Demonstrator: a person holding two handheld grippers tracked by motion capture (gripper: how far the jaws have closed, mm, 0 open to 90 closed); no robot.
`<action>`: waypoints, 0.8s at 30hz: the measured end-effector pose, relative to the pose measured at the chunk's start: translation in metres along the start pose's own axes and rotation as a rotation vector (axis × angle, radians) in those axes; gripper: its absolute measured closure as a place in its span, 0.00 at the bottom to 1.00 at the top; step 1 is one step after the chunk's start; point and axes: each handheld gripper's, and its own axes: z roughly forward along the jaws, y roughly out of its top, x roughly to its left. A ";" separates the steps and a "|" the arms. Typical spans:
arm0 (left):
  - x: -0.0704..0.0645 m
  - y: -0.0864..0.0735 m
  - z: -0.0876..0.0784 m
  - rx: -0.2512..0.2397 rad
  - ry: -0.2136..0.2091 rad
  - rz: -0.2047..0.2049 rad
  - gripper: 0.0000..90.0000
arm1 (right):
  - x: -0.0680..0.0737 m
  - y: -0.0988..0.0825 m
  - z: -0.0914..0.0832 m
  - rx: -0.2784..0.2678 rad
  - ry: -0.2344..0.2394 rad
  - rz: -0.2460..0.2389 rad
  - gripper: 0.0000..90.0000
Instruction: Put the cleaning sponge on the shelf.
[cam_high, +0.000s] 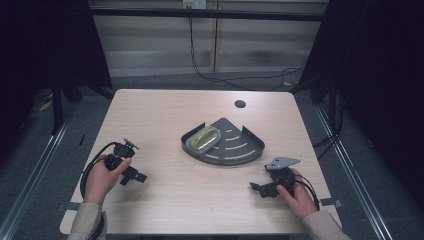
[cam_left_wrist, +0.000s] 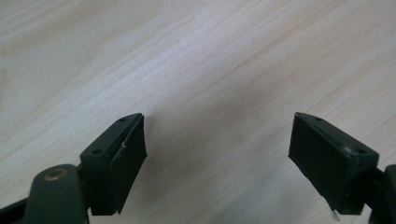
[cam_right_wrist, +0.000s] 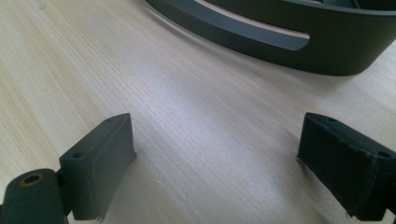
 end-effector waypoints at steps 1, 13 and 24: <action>0.000 -0.002 0.000 0.000 0.009 -0.004 0.21 | 0.000 0.000 0.000 0.001 -0.002 -0.001 0.11; 0.005 -0.022 -0.002 -0.027 0.028 0.009 0.21 | 0.000 0.000 0.000 -0.001 0.000 0.000 0.11; 0.007 -0.035 0.002 -0.061 0.057 0.052 0.19 | 0.000 0.000 0.000 -0.001 0.000 0.001 0.11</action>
